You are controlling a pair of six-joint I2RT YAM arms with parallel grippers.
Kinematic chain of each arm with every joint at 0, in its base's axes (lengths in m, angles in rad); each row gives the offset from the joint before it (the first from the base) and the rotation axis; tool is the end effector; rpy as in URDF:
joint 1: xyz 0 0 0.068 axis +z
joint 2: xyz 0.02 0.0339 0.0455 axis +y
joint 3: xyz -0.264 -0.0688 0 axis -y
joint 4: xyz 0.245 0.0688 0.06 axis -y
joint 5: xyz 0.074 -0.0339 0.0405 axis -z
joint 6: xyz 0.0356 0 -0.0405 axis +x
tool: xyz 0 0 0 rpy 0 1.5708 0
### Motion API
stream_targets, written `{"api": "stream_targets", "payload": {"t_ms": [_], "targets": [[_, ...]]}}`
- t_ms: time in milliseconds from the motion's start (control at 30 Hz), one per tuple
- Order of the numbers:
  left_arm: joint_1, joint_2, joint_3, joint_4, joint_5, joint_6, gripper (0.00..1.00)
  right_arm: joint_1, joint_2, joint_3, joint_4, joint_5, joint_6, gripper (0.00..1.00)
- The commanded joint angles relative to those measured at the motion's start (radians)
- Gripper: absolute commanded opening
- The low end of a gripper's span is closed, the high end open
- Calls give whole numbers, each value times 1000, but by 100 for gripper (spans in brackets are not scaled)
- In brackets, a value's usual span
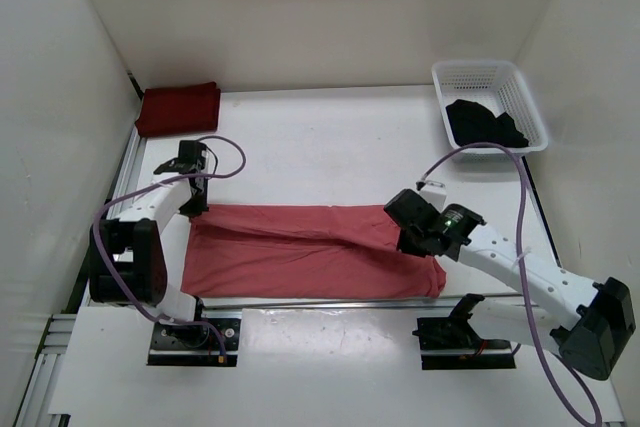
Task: Fold and stack the t-shirts
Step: Fold the other side of the tshirt into a rectangle
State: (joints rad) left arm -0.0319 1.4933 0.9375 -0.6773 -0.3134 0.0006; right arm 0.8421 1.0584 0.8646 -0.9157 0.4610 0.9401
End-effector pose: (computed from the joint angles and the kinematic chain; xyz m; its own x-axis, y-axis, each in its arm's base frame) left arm 0.2753 0.0022 0.1966 -0.9431 0.0307 -0.3311 -0.0712 0.9540 0.2911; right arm 0.1381 0.1310 0.2605 -0.7848 0.2070 -0.5842 0.1653 0.9783 0.1246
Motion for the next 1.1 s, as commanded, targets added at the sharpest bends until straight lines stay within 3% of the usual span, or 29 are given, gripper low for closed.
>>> {"api": "stream_targets", "payload": {"t_ms": [0, 367, 600, 733, 833, 1067], "targets": [[0, -16, -3, 7, 10, -1, 10, 8, -1, -35, -6, 16, 91, 0], [-10, 50, 81, 7, 10, -1, 12, -55, 84, 19, 47, 6, -11, 0], [-19, 16, -54, 7, -18, -1, 12, -44, 22, -127, 57, -94, 86, 0], [-19, -2, -85, 7, -9, -1, 21, -35, 0, -173, 89, -133, 97, 0], [-28, -2, -85, 7, -32, -1, 34, -26, 34, -173, 109, -133, 97, 0], [-28, -59, -133, 7, -177, -1, 36, -5, 66, -153, 109, -124, 97, 0]]}}
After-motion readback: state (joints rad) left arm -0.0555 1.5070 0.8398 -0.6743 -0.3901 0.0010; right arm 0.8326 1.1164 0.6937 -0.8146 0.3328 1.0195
